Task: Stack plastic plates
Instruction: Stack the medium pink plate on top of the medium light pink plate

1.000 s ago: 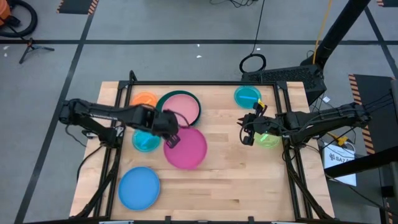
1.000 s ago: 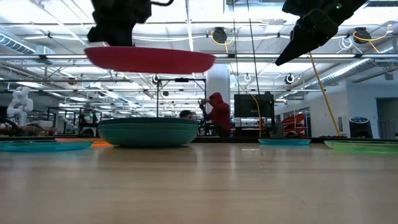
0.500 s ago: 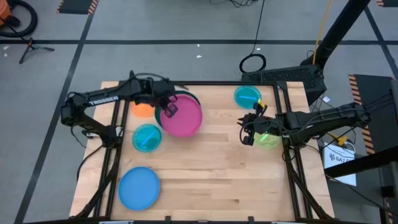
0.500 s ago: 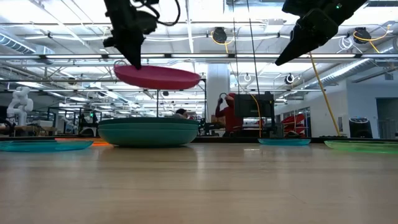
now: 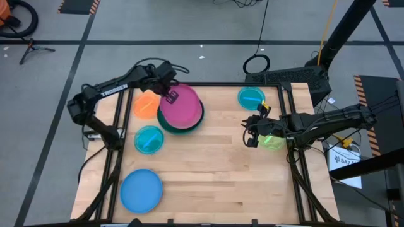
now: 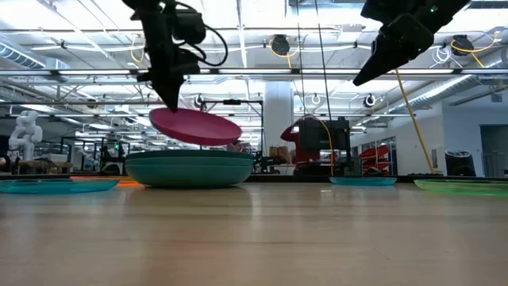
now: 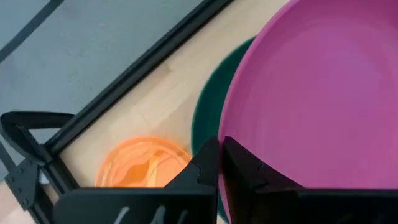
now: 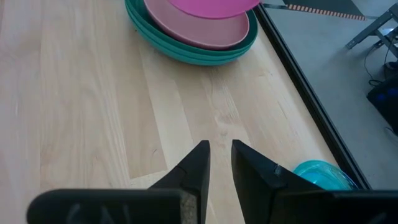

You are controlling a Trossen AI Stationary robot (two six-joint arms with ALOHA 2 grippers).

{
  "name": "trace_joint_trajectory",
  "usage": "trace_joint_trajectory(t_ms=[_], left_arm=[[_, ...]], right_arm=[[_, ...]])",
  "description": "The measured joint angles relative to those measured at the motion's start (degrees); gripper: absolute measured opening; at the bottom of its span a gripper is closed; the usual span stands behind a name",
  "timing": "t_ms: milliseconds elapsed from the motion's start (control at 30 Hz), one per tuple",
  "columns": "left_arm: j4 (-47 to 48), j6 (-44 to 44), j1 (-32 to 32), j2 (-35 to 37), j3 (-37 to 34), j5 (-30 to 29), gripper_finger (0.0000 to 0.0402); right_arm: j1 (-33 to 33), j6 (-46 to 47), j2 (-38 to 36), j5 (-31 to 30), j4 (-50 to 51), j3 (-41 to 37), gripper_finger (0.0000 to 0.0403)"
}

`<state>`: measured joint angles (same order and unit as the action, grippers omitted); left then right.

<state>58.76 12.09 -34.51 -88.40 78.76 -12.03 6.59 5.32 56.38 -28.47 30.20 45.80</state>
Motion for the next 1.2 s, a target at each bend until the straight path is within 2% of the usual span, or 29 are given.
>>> trace_joint_trajectory(t_ms=[267,433,1000,1200], left_arm=[[-1.89,-1.56,-1.5,-4.87,0.02,1.98,0.0009],[-2.0,-1.94,-1.48,-6.79,0.02,2.15,0.0028],[-2.07,-2.24,-0.51,-6.84,0.02,3.69,0.0037],[-2.07,-3.12,2.16,-6.84,0.02,3.72,0.0037]], right_arm=[[-0.02,0.01,-0.01,0.0,0.04,0.0,0.0059],[-0.02,0.01,-0.01,0.0,0.06,0.0,0.0059],[-0.01,0.02,0.0,0.0,0.07,0.0,0.0059],[-0.01,0.01,0.0,0.0,0.07,0.0,0.0059]])
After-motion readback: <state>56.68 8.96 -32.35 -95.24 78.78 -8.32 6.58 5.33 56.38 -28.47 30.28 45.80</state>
